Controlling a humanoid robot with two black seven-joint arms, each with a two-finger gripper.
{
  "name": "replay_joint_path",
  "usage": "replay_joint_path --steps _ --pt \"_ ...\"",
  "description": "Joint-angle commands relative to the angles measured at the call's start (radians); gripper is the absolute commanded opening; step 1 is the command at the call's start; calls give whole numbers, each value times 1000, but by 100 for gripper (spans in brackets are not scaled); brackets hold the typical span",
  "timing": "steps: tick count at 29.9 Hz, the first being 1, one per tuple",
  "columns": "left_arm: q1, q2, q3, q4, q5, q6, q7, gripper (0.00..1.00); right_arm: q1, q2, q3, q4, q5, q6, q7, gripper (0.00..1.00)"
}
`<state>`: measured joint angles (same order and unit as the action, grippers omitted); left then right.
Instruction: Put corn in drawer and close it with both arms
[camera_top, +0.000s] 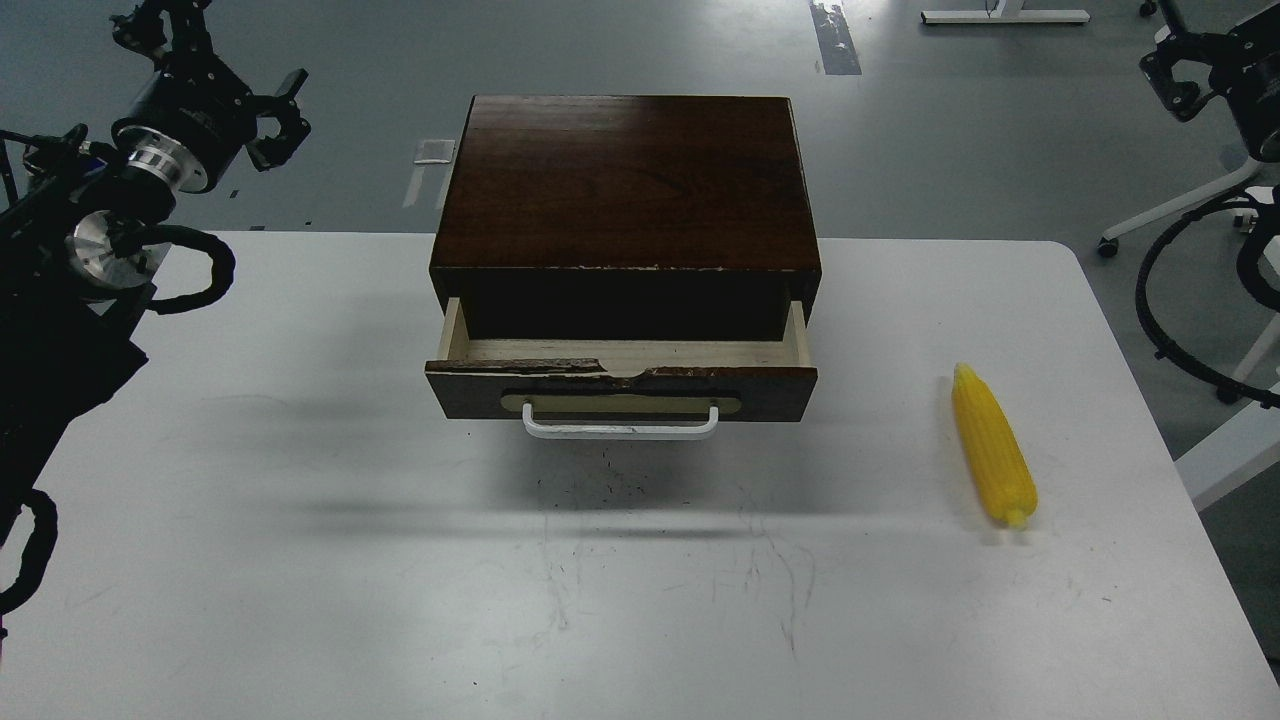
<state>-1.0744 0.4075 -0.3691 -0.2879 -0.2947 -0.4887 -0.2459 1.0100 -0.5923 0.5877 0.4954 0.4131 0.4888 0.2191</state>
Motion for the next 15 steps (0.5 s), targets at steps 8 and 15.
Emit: replay_joint_path --steps 8,15 --pt "4 -3 -11 4 -4 0 -13 98 27 -29 -69 8 -71 0 -14 100" --pt "22 -9 -24 7 -12 0 -15 98 257 -148 -320 58 -377 -4 -55 100"
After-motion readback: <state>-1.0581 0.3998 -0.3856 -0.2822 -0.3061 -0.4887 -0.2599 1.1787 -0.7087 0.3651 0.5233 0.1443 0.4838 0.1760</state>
